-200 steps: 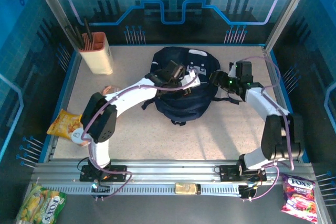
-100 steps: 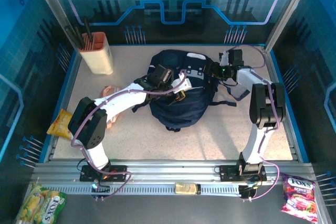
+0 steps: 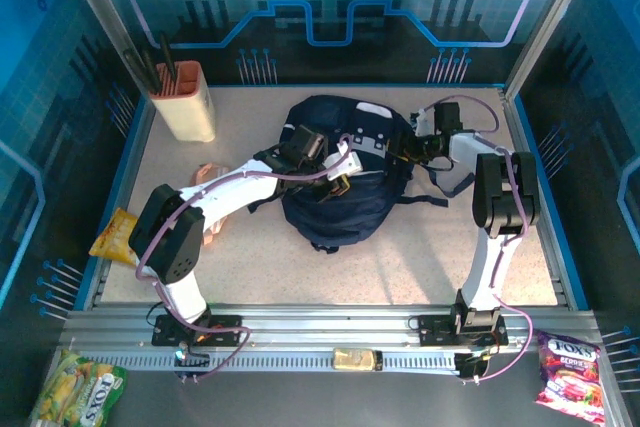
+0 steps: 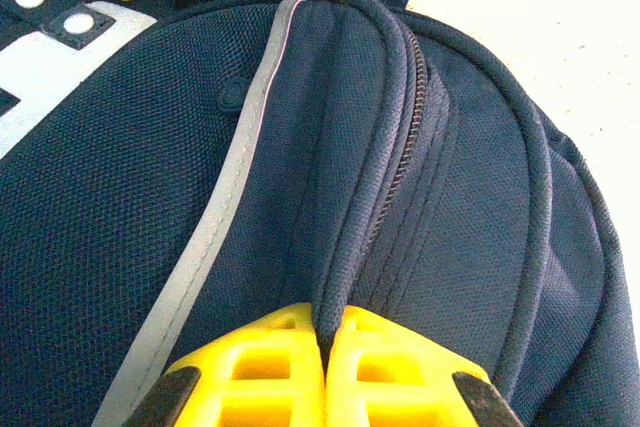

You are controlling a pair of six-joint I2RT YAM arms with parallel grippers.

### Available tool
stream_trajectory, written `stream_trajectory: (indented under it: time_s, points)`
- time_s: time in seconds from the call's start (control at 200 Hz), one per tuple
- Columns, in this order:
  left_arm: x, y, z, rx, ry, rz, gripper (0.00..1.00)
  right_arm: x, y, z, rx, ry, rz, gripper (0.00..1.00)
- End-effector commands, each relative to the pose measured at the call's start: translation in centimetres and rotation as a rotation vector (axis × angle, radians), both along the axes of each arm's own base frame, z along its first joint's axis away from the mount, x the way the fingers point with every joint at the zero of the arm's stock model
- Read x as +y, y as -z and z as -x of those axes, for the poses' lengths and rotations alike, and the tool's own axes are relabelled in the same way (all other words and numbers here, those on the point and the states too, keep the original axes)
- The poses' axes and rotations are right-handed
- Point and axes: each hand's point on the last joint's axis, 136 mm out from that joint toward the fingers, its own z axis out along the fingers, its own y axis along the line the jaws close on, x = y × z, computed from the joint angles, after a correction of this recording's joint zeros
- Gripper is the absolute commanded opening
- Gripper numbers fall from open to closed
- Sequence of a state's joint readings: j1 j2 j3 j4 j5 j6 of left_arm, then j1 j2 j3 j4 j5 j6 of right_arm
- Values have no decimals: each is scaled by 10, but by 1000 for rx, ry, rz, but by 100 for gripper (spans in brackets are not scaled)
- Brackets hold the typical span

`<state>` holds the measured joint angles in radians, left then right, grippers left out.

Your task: Pack books, pencil case, and school supplies into a backpack

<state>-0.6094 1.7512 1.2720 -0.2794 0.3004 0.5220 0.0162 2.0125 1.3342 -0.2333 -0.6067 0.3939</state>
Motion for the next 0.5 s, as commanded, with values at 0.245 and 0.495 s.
stream_trajectory:
  time_s: [0.245, 0.495]
  points:
    - [-1, -15, -7, -22, -12, 51, 0, 7, -21, 32, 9, -90, -60, 27]
    - [-1, -14, -8, -19, -13, 49, 0, -1, -12, 35, 16, -98, 22, 19]
